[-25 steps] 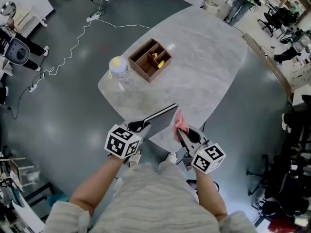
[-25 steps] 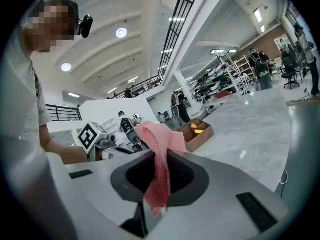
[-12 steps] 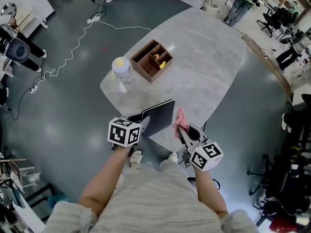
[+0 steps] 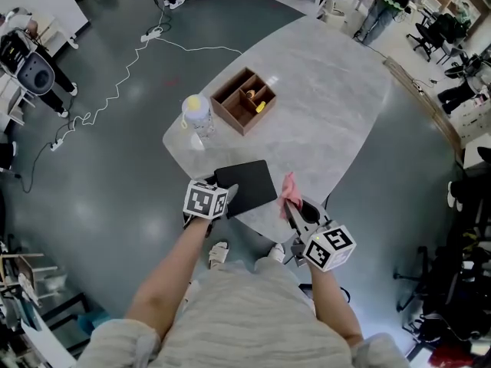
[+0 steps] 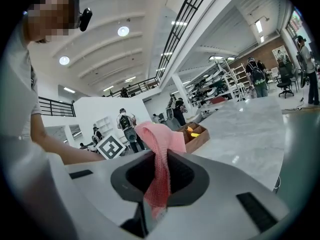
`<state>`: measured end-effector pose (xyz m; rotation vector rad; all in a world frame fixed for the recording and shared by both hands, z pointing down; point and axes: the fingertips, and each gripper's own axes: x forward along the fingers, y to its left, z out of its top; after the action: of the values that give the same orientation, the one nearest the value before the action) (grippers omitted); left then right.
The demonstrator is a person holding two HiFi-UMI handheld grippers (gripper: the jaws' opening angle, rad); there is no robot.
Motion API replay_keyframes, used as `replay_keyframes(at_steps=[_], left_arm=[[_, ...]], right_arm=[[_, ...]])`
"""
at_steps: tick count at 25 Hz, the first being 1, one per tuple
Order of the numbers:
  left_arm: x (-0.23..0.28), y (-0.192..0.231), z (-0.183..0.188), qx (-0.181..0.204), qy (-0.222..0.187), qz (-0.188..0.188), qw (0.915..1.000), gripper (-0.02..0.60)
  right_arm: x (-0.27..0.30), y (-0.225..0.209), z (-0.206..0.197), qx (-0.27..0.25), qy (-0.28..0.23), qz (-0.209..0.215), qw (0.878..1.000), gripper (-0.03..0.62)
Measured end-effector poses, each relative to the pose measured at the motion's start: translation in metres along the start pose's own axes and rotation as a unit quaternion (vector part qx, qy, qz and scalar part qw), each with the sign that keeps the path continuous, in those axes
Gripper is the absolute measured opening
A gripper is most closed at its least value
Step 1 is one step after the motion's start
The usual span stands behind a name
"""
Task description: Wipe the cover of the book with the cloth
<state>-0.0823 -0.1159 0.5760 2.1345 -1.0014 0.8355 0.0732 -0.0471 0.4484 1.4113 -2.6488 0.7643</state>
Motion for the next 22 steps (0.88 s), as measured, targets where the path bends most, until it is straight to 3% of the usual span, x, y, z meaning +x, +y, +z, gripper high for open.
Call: replay_keyframes(at_steps=[5, 10, 14, 18, 22], left_arm=[[0.016, 0.009, -0.028, -0.002, 0.050, -0.010, 0.9987, 0.292], [0.026, 0.016, -0.055, 0.024, 0.105, 0.006, 0.9942, 0.333], [0.033, 0.028, -0.080, 0.009, 0.140, 0.007, 0.9901, 0.337], [0.031, 0.029, -0.082, 0.007, 0.139, -0.005, 0.9903, 0.336], [0.025, 0.014, -0.061, 0.028, 0.097, -0.019, 0.9947, 0.332]], right_arm=[[0.004, 0.003, 0.000, -0.002, 0.000, 0.001, 1.000, 0.047], [0.005, 0.005, -0.001, 0.000, 0.003, 0.000, 1.000, 0.047], [0.007, 0.004, -0.002, -0.003, 0.006, -0.001, 1.000, 0.046], [0.006, 0.005, -0.001, -0.006, 0.005, -0.001, 1.000, 0.047], [0.007, 0.006, 0.001, -0.008, 0.004, 0.000, 1.000, 0.046]])
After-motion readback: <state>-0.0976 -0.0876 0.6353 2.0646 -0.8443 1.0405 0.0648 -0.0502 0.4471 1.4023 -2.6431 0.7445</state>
